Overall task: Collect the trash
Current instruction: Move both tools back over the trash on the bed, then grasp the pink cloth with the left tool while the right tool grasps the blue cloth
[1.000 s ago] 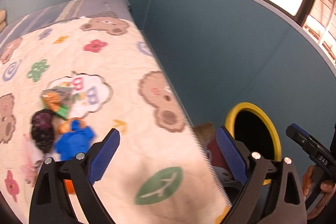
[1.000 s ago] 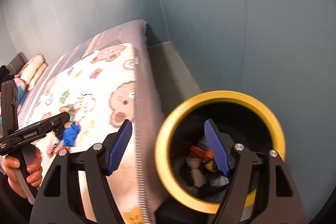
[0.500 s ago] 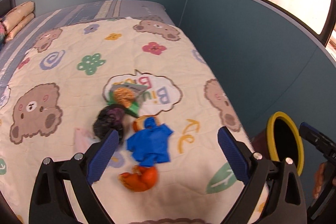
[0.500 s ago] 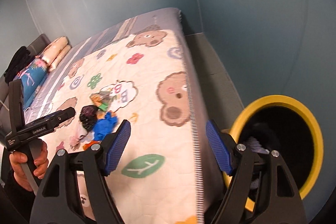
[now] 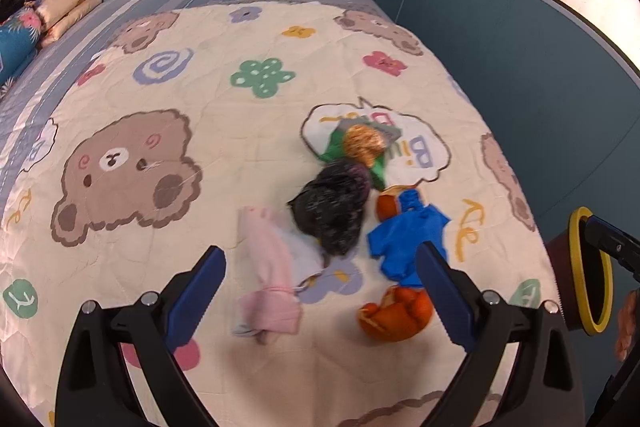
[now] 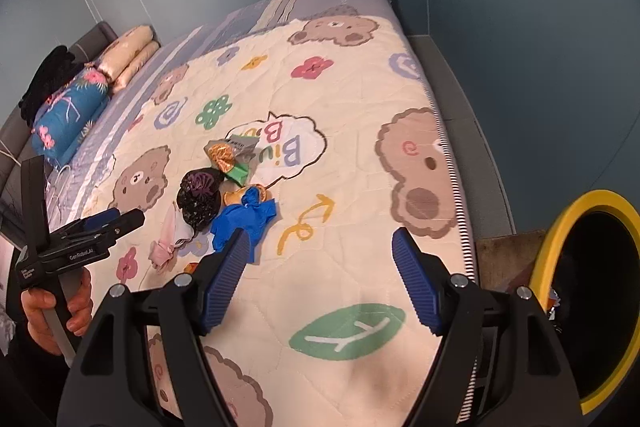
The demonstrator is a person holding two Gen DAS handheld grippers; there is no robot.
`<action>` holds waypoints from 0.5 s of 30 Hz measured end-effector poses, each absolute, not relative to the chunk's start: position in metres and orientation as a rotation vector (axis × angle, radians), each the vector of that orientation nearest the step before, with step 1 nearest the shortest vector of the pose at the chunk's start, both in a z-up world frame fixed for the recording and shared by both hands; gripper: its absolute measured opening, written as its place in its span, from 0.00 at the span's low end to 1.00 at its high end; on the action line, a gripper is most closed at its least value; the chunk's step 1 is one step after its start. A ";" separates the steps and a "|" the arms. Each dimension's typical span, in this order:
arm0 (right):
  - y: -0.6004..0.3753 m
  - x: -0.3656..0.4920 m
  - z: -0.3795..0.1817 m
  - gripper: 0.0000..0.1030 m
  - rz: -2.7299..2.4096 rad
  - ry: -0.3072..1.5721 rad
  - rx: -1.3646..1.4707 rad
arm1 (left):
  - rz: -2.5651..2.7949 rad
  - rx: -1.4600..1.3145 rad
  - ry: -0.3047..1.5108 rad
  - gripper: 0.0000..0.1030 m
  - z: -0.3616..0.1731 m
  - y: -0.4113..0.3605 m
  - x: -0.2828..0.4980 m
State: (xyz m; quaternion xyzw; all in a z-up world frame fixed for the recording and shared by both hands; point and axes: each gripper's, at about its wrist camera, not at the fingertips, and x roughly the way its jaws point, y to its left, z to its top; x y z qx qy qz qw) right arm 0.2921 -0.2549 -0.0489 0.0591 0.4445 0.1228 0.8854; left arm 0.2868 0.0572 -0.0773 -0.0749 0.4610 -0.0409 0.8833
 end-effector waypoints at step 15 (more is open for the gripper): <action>-0.175 0.342 -0.102 0.69 0.307 1.056 0.045 | -0.064 -0.243 1.046 0.89 -0.132 0.101 0.292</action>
